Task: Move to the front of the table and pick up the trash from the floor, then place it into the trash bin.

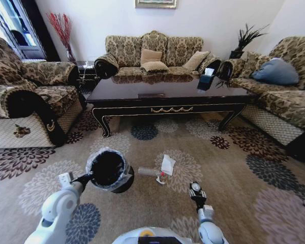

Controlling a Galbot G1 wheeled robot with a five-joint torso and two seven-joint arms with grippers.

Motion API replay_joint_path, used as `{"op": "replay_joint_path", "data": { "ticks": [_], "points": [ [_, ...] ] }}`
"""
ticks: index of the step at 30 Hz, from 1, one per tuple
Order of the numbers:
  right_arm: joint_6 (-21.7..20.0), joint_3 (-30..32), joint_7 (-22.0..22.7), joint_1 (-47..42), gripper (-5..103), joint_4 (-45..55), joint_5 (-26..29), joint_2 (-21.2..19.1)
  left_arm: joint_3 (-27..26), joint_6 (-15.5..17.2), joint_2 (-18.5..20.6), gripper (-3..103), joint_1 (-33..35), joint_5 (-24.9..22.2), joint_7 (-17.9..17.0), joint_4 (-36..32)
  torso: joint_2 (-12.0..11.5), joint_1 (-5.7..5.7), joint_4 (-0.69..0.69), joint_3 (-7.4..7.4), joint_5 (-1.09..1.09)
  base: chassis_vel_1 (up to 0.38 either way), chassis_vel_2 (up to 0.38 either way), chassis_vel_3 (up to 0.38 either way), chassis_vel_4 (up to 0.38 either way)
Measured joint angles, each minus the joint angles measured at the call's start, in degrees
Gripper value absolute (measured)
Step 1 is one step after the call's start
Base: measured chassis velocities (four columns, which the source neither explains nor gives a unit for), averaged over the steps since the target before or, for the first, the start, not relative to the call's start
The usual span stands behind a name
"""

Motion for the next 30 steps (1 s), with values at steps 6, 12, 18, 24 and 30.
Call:
{"op": "replay_joint_path", "data": {
  "ticks": [6,12,18,24,30],
  "points": [
    [3.76,-6.43,-2.28,1.47,49,8.01,-2.13,-7.90,7.01,0.00,1.96,2,-3.18,0.77,-0.03,3.29,0.00,0.00,0.01,0.00,-0.03,0.000,0.000,0.000,0.000],
    [8.02,-14.44,-8.59,6.94,49,12.05,1.25,-14.94,13.84,0.00,2.57,2,-7.79,1.18,-0.18,7.05,0.00,0.00,0.01,0.00,-0.02,0.000,0.000,0.000,0.000],
    [11.51,-24.37,-12.69,15.71,49,11.20,5.32,-17.79,19.69,0.00,2.24,2,-13.10,2.05,-0.40,11.08,0.00,0.01,0.01,0.01,0.01,0.000,0.000,0.000,0.000],
    [12.52,-33.02,-15.33,24.43,49,9.99,5.97,-17.68,23.61,0.00,1.48,2,-16.83,2.10,-0.46,13.46,0.00,0.01,0.02,0.01,-0.01,0.000,0.000,0.000,0.000],
    [13.00,-39.34,-16.17,30.85,49,5.90,5.93,-16.92,25.48,0.00,0.23,2,-18.69,1.57,-0.53,14.52,-0.01,0.01,0.02,0.01,-0.01,0.000,0.000,0.000,0.000]
  ]
}}
